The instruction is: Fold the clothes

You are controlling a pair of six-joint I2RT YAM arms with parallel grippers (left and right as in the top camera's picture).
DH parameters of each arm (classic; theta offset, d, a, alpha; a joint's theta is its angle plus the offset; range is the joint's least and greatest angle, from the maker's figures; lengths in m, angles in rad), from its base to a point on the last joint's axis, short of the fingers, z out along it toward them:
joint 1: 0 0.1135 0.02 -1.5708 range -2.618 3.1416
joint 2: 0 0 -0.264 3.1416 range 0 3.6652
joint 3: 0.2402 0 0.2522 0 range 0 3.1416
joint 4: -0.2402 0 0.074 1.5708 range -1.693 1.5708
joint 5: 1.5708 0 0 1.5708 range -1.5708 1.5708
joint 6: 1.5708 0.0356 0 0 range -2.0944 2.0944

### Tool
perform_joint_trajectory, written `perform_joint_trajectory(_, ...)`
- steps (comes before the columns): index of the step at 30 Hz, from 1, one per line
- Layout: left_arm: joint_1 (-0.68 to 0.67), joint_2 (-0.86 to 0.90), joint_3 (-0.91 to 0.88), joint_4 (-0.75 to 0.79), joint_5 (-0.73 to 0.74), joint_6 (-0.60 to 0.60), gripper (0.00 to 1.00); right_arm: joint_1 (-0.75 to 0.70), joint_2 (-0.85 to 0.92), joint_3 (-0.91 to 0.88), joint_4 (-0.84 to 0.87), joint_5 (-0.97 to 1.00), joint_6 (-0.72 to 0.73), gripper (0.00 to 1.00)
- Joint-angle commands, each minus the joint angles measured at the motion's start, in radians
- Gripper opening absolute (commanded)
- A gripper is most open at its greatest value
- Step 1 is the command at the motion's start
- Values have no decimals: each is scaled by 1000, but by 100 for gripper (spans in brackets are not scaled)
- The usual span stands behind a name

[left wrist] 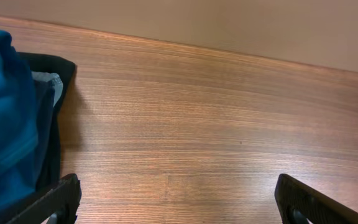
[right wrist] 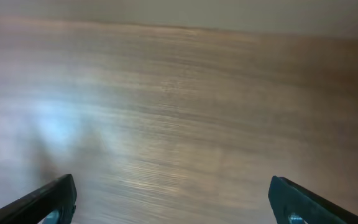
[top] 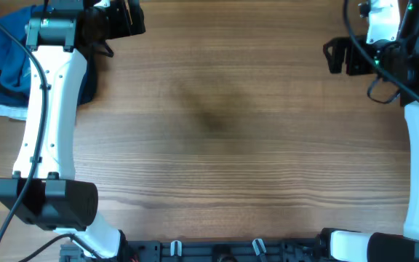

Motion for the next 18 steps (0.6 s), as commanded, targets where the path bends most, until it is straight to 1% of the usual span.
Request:
perform_joint_trajectory(1, -2, 4, -6, -1, 8, -9, 100, 5, -10, 17, -1, 2, 308, 100)
perform_joint_trajectory(3, -2, 4, -6, -1, 8, -9, 100, 5, -10, 17, 0, 129, 326, 99)
perform_joint_trajectory(4, -2, 4, -6, -1, 8, -9, 100, 5, -10, 17, 0, 152, 325, 100)
perform_joint_trajectory(11, -2, 4, -6, -1, 8, -9, 100, 4, -12, 15, 0, 158, 319, 100)
perform_joint_trajectory(16, -2, 4, -6, -1, 8, -9, 100, 5, -182, -5, 40, 174, 304, 100)
perform_joint_trajectory(18, -2, 4, -6, -1, 8, -9, 100, 5, -299, -115, 167, 172, 245, 100)
